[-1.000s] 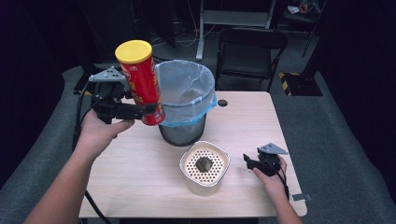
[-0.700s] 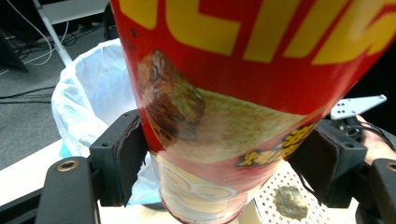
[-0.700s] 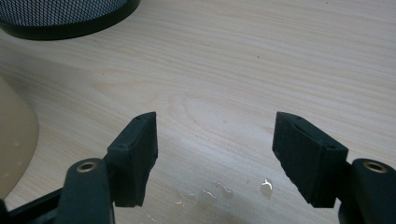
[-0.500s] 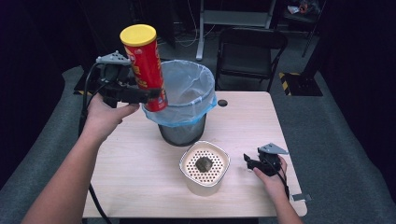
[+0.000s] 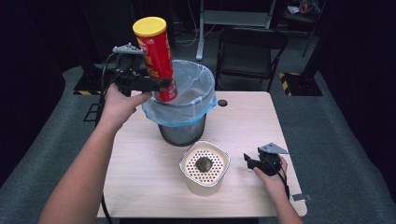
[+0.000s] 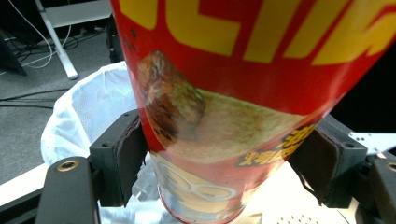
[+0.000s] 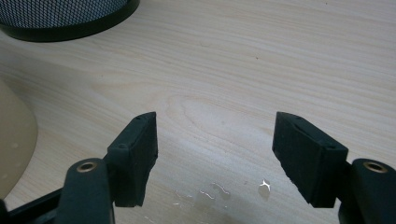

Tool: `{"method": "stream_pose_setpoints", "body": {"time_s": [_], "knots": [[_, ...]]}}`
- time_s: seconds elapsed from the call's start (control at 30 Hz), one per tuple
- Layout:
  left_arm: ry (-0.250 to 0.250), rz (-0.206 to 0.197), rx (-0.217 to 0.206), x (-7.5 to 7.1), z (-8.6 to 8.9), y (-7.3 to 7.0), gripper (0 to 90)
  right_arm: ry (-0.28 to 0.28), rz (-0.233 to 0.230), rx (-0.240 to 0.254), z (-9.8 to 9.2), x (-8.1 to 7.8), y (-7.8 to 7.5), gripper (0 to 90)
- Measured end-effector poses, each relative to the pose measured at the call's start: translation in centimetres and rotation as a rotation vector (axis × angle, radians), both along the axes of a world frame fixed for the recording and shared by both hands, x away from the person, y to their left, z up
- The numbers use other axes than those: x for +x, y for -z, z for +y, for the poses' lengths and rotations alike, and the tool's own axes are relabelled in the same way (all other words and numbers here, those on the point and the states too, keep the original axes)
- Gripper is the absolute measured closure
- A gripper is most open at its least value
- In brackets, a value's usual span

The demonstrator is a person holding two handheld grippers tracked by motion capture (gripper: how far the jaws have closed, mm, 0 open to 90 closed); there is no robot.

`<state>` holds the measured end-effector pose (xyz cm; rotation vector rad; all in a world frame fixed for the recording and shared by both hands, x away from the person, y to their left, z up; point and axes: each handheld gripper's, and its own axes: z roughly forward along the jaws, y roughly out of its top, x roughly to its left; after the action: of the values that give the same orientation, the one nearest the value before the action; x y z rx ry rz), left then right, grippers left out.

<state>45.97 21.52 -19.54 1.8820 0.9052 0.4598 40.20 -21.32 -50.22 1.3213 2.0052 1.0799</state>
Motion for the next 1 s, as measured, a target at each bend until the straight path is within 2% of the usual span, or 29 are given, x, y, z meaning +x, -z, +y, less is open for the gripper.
{"method": "stream_pose_setpoints", "body": {"time_s": [0.2, 0.43, 0.57, 0.6, 0.63, 0.8, 0.87, 0.93, 1.0], "knots": [[-0.009, 0.023, -0.001, 1.7, -0.9, 0.6, 23.2, -0.010, 0.002, 0.000, 0.0, 0.1, 0.0, 30.7], [-0.024, 0.023, -0.001, 3.7, -2.3, 2.2, 23.1, -0.012, -0.002, 0.001, -0.1, 0.1, 0.0, 30.7], [-0.044, 0.042, -0.008, 5.2, -3.0, 3.3, 23.1, -0.011, 0.000, 0.006, 0.0, 0.2, 0.1, 30.7], [-0.044, 0.042, -0.008, 5.2, -3.0, 3.3, 23.1, -0.011, 0.000, 0.006, 0.0, 0.2, 0.1, 30.7], [-0.041, 0.056, -0.010, 5.8, -3.2, 3.7, 23.1, -0.017, 0.001, 0.002, 0.0, 0.2, 0.1, 30.7], [-0.051, 0.076, 0.006, 6.7, -3.6, 4.6, 23.0, -0.023, 0.001, 0.002, 0.0, 0.2, 0.1, 30.7], [-0.055, 0.083, 0.025, 7.1, -3.7, 5.0, 22.9, -0.024, -0.002, 0.000, 0.0, 0.2, 0.1, 30.6], [-0.063, 0.085, 0.020, 7.4, -3.9, 5.2, 22.9, -0.024, 0.000, 0.003, 0.0, 0.2, 0.1, 30.7], [-0.052, 0.100, 0.017, 7.8, -3.8, 5.4, 22.9, -0.021, -0.001, 0.006, 0.1, 0.3, 0.1, 30.6]]}}
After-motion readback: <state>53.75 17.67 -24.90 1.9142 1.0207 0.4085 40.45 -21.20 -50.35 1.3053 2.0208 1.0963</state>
